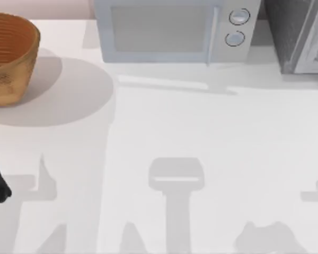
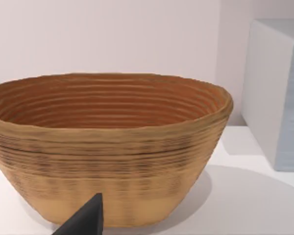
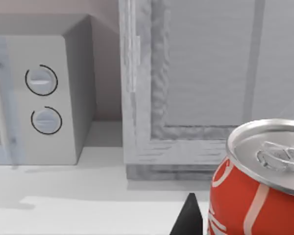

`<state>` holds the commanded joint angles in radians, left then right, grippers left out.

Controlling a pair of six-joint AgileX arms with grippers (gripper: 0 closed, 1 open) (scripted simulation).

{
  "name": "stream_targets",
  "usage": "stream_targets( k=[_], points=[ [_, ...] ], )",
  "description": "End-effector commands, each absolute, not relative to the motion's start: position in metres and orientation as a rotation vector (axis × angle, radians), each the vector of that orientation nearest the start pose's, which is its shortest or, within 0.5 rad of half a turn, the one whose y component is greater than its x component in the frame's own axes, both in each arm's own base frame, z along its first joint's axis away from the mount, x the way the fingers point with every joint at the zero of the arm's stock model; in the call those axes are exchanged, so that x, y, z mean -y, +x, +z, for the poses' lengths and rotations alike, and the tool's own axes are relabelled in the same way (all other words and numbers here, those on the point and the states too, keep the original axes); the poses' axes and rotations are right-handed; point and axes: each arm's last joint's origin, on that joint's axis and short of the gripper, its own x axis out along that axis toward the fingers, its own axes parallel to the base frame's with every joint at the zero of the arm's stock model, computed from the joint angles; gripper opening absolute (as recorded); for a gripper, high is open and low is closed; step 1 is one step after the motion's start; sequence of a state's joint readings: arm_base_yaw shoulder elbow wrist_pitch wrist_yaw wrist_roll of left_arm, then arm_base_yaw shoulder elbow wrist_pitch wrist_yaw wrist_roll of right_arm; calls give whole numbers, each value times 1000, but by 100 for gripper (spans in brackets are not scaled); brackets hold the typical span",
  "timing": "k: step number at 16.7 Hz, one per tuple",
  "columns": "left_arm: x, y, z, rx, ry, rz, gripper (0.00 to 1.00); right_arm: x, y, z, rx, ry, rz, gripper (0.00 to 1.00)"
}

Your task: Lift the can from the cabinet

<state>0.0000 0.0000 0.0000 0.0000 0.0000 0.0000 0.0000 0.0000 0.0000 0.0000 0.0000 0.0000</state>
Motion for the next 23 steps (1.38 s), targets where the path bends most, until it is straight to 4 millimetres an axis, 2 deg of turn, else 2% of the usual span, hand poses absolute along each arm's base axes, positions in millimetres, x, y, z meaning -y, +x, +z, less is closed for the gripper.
stream_targets(
  k=[2, 4, 9, 12, 15, 17, 19, 21, 23],
  points=[
    [1, 106, 160, 0, 0, 0, 100, 1, 106, 159, -9, 2, 2, 0],
    [1, 106, 160, 0, 0, 0, 100, 1, 107, 166, 8, 2, 25, 0],
    [1, 106, 160, 0, 0, 0, 100, 1, 122, 211, 103, -12, 175, 0],
    [1, 106, 160, 0, 0, 0, 100, 7, 150, 241, 140, -33, 291, 0],
    [1, 106, 160, 0, 0, 0, 100, 23, 196, 256, 143, -53, 413, 0],
    [1, 106, 160, 0, 0, 0, 100, 42, 232, 253, 131, -62, 488, 0],
    [1, 106, 160, 0, 0, 0, 100, 69, 267, 236, 112, -64, 556, 0],
    [1, 106, 160, 0, 0, 0, 100, 100, 294, 208, 90, -62, 618, 0],
    [1, 106, 160, 0, 0, 0, 100, 131, 310, 172, 68, -55, 673, 0]
  ],
)
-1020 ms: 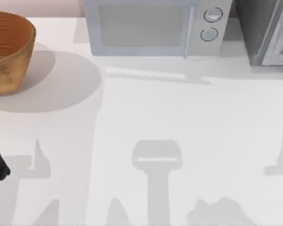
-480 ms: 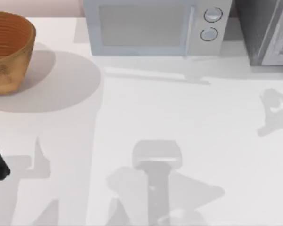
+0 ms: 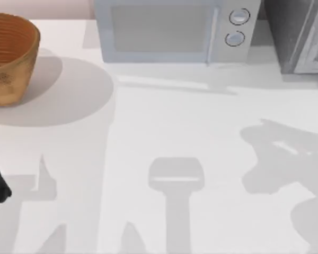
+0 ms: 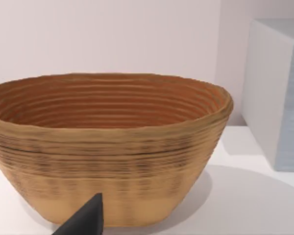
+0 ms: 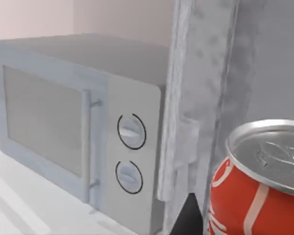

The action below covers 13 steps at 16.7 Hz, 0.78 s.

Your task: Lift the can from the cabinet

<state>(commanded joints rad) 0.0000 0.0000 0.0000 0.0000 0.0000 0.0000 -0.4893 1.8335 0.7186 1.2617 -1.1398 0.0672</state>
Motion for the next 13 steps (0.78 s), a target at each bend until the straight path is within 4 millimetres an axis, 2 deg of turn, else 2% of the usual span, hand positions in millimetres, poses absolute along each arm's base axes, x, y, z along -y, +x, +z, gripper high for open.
stream_targets(
  k=[4, 7, 9, 13],
  points=[
    [1, 106, 160, 0, 0, 0, 100, 180, 313, 100, 27, -28, 740, 0],
    [1, 106, 160, 0, 0, 0, 100, 202, 304, 64, 8, -10, 760, 0],
    [1, 106, 160, 0, 0, 0, 100, 209, 299, 52, 1, -2, 766, 0],
    [1, 106, 160, 0, 0, 0, 100, 210, 299, 50, 0, 0, 767, 0]
  ],
)
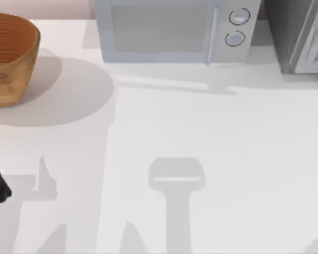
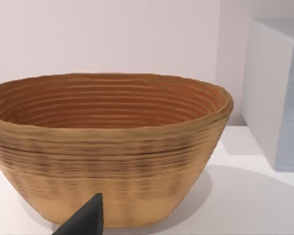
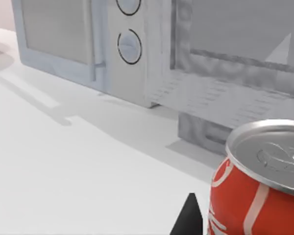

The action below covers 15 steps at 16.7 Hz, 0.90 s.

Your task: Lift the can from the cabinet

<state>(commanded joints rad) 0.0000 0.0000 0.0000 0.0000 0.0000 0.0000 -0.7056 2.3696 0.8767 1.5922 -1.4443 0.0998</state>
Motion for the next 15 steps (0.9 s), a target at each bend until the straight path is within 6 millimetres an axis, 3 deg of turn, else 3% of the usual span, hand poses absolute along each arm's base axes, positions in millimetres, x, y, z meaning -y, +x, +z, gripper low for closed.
stream_targets(
  k=[11, 15],
  points=[
    [1, 106, 160, 0, 0, 0, 100, 193, 316, 44, 0, 0, 767, 0],
    [1, 106, 160, 0, 0, 0, 100, 193, 316, 44, 0, 0, 767, 30]
  ],
)
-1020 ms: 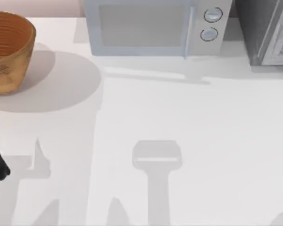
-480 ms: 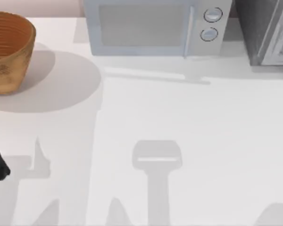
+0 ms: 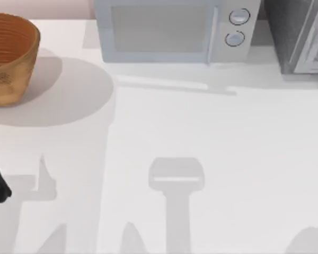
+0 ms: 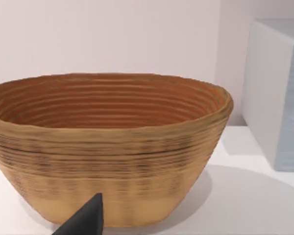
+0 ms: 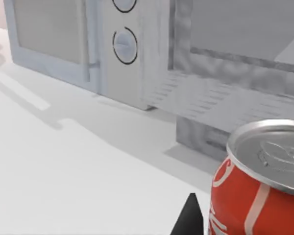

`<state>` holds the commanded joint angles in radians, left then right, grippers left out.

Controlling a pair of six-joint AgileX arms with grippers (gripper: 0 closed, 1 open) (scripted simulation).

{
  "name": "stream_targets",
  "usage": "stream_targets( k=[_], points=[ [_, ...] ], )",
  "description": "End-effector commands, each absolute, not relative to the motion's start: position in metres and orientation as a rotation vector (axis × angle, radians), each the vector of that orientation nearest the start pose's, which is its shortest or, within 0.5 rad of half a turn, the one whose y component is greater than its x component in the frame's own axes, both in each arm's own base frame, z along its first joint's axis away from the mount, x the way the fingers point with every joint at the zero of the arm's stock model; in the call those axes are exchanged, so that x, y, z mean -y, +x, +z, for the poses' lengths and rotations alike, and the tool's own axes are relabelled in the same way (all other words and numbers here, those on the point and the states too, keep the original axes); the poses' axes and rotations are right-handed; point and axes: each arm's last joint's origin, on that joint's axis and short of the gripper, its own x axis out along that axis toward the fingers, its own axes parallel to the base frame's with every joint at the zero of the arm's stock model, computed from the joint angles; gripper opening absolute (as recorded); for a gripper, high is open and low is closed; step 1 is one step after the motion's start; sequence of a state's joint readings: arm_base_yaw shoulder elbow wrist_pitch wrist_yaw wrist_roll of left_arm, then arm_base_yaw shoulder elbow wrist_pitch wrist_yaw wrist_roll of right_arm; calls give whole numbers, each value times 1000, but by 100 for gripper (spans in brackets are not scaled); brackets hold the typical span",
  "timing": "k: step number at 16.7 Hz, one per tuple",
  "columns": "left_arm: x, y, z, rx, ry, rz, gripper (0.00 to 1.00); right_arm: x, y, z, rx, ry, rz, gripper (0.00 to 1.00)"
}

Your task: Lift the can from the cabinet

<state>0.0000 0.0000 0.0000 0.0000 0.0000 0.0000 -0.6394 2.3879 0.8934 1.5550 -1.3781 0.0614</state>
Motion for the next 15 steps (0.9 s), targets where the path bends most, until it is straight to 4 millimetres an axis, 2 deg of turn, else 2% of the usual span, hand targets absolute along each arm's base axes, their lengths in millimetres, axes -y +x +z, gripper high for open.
stream_targets(
  k=[9, 15],
  points=[
    [1, 106, 160, 0, 0, 0, 100, 193, 316, 44, 0, 0, 767, 98],
    [1, 106, 160, 0, 0, 0, 100, 193, 316, 44, 0, 0, 767, 100]
  ],
)
